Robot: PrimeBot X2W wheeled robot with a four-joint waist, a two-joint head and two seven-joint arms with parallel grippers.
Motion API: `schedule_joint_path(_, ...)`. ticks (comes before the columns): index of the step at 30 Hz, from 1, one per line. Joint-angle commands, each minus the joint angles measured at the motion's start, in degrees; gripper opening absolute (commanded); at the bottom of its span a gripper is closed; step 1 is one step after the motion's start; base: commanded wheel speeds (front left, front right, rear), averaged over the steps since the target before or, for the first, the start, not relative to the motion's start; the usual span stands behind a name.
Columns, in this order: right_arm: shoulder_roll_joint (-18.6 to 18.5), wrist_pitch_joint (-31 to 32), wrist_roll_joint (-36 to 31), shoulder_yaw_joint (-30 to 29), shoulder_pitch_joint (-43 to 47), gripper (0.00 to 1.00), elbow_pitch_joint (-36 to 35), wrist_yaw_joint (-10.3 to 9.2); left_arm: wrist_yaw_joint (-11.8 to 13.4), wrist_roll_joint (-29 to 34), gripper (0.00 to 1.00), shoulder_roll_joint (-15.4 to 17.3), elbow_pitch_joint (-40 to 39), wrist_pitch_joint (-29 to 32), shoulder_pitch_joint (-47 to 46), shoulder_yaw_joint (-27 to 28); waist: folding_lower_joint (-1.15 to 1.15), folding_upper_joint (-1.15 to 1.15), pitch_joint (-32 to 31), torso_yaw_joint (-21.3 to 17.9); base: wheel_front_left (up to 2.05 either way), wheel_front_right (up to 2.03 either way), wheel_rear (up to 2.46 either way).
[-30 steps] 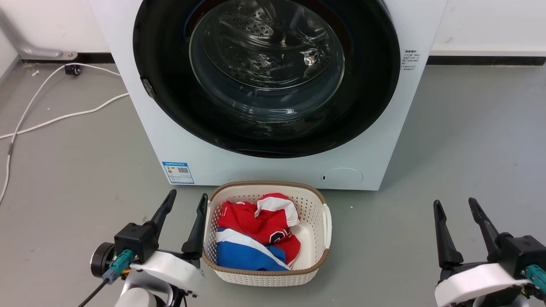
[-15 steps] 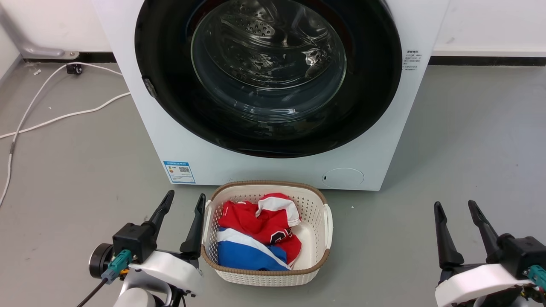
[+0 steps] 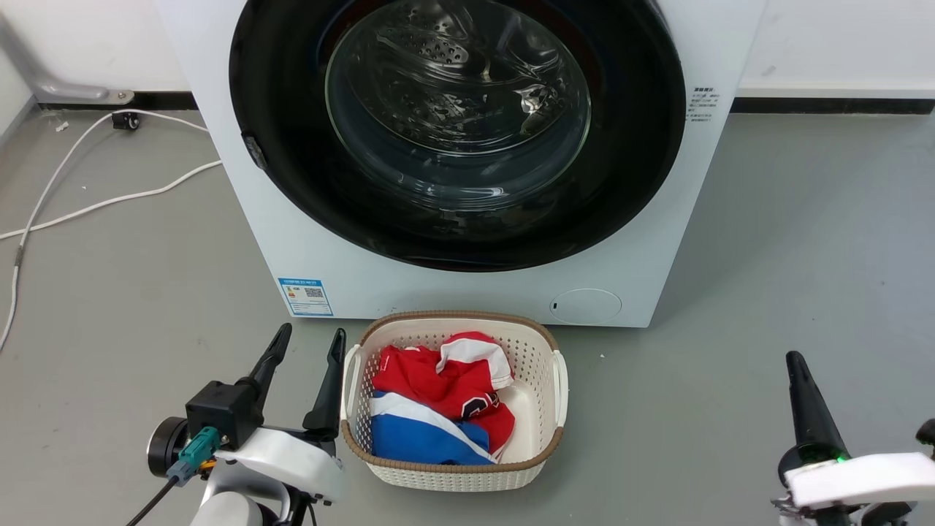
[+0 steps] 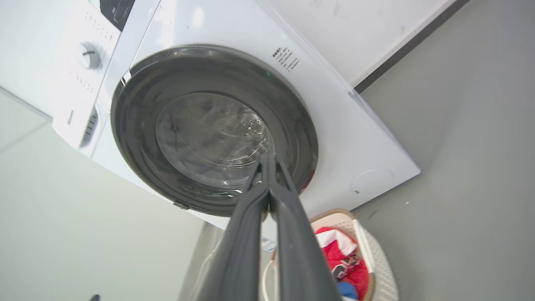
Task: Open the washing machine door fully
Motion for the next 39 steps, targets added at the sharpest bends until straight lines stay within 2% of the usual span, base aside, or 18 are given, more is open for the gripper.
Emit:
schedule_joint_path(1, 0.1, 0.5, 5.0, -0.2, -0.8, 0.00, 0.4, 0.00, 0.0, -0.1, 1.00, -0.1, -0.2, -0.1, -0.5, 0.3, 0.00, 0.00, 0.0, -0.1, 0.00, 0.00, 0.00)
schedule_joint_path(4, 0.1, 3.4, 23.2, -1.2, -2.0, 0.00, 2.4, 0.00, 0.0, 0.0, 1.00, -0.4, -0.5, -0.1, -0.8, 0.8, 0.00, 0.00, 0.3, -0.3, 0.00, 0.00, 0.00)
schedule_joint_path(7, 0.0, 6.4, 34.6, -3.7, -4.3, 0.00, 5.2, 0.01, 0.0, 0.1, 1.00, -0.9, -0.9, -0.1, -0.9, 1.6, 0.00, 0.00, 1.2, -0.6, 0.00, 0.00, 0.00)
schedule_joint_path(10, 0.0, 9.6, 42.4, -6.6, -7.5, 0.00, 8.5, 0.00, 0.0, 0.2, 1.00, -1.1, -1.5, -0.1, -1.5, 2.4, 0.00, 0.00, 2.4, -1.0, 0.00, 0.00, 0.00)
schedule_joint_path(13, -2.1, 12.0, 46.4, -8.6, -11.3, 0.00, 12.4, 0.01, 0.0, 0.3, 1.00, -1.3, -2.1, -0.1, -1.9, 3.1, 0.00, 0.00, 3.7, -1.1, 0.00, 0.00, 0.00)
schedule_joint_path(17, -5.9, 14.4, 49.3, -9.3, -17.6, 0.00, 18.3, 0.00, 0.0, 0.4, 1.00, -1.4, -3.1, -0.1, -2.9, 4.2, 0.00, 0.00, 6.0, -1.4, 0.00, 0.00, 0.00)
schedule_joint_path(22, -10.6, 18.1, 51.8, -7.4, -27.6, 0.00, 26.2, 0.00, 0.0, 0.5, 1.00, -1.2, -4.4, -0.1, -4.4, 5.1, 0.00, 0.00, 9.4, -1.3, 0.00, 0.00, 0.00)
schedule_joint_path(28, -15.8, 23.1, 51.1, -2.0, -40.5, 0.00, 35.0, 0.00, 0.0, 0.3, 1.00, -0.9, -6.2, -0.1, -6.7, 5.6, 0.00, 0.00, 13.9, -0.6, 0.00, 0.00, 0.00)
schedule_joint_path(39, -20.8, 29.8, 47.1, 6.8, -63.1, 0.00, 47.4, 0.00, 0.0, -0.5, 1.00, -1.0, -9.4, -0.1, -11.0, 5.4, 0.00, 0.00, 21.5, 1.6, 0.00, 0.00, 0.00)
